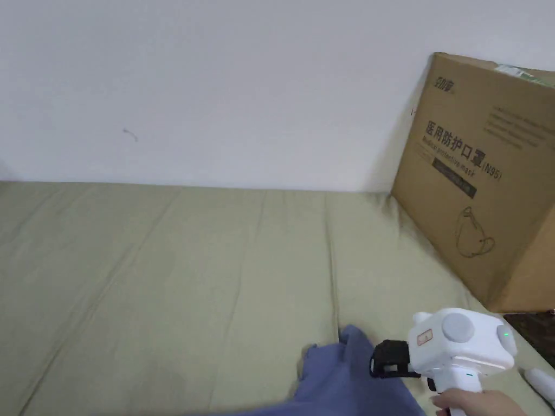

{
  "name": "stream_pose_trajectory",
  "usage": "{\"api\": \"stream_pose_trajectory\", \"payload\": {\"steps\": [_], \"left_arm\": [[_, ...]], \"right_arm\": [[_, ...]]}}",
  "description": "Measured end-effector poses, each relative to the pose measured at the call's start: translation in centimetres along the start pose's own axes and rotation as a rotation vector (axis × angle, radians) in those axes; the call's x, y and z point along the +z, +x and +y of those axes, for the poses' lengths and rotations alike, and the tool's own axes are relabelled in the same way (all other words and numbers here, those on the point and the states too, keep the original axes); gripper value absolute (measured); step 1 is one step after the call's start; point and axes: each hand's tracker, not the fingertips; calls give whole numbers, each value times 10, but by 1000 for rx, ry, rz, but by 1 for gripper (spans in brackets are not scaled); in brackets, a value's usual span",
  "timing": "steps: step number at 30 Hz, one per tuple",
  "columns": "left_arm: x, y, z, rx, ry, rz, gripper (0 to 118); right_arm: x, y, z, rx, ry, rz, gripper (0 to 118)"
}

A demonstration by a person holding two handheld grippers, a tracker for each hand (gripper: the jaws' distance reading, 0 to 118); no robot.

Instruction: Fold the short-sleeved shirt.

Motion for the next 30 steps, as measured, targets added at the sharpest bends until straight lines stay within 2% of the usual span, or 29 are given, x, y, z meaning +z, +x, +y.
{"api": "stream_pose_trajectory", "payload": {"steps": [2,5,6,7,8,11,13,15,17,20,24,28,30], "left_arm": [[-3,1,-1,-4,-15,13,2],[-9,5,-1,-29,-41,28,2],[-11,5,-2,-33,-46,32,2],[-12,6,-2,-32,-48,33,2],[-13,4,-1,-30,-48,32,2],[-3,8,-1,-17,-16,29,2],[13,12,0,-11,32,16,2],[33,18,4,-29,80,6,2],[57,25,10,-53,139,-5,2],[101,38,22,-122,244,-11,2],[154,50,49,-162,338,-28,2],[194,63,85,-209,408,-13,2],[210,68,109,-227,442,-13,2]], "right_arm": [[-14,-7,1,82,-51,-66,102],[-6,-29,-10,226,-42,-101,81],[1,-34,-12,262,-10,-65,64],[6,-37,-14,268,-16,4,37],[10,-39,-17,262,-19,38,0],[40,-47,-29,213,53,137,0],[76,-41,-39,190,199,123,0],[120,-33,-48,164,336,154,0],[163,-19,-60,125,421,200,0],[232,-9,-74,93,536,216,0],[315,2,-88,93,659,241,0],[384,-11,-91,102,772,277,0],[409,-19,-81,112,807,261,0]]}}
